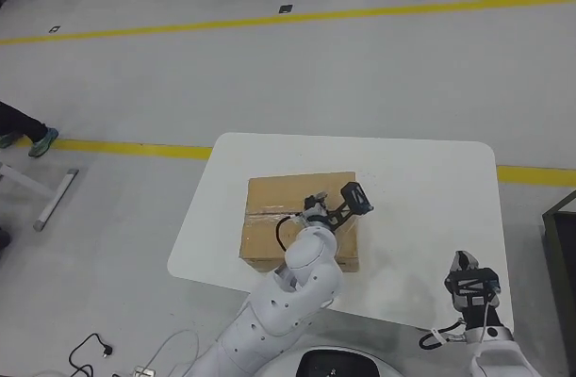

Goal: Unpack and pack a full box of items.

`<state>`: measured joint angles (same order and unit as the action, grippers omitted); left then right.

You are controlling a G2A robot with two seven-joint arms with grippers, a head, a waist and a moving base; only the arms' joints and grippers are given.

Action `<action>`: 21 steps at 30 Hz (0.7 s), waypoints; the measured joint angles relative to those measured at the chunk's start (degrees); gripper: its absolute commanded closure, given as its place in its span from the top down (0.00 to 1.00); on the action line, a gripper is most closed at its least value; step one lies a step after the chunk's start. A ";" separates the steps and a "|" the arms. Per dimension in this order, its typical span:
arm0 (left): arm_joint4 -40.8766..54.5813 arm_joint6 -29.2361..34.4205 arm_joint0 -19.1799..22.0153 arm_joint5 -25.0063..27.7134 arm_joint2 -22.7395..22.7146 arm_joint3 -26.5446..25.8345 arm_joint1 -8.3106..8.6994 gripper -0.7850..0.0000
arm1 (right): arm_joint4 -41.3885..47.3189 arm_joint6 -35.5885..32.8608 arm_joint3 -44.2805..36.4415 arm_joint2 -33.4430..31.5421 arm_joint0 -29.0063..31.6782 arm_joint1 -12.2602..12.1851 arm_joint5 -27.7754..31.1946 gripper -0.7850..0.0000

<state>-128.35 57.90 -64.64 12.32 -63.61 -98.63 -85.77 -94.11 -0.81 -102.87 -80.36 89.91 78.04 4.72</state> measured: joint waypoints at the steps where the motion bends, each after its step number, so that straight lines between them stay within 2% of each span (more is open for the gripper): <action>1: 0.43 -0.07 -0.39 -0.03 -0.59 -0.61 0.03 0.00 | -0.05 -0.13 0.05 0.16 -0.06 0.00 0.00 0.00; 13: 4.18 -1.91 -5.79 0.05 -8.11 -7.80 0.61 0.00 | 0.41 -0.85 0.00 1.90 -0.70 -0.04 0.26 0.00; 21: 2.61 -2.73 -9.46 0.41 -14.14 -12.88 1.34 0.00 | 1.71 -2.04 -0.03 3.35 -1.92 -0.05 2.08 0.00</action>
<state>-125.74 55.17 -74.10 12.73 -77.75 -111.51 -84.44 -92.41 -2.84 -102.90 -77.01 88.00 77.99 6.80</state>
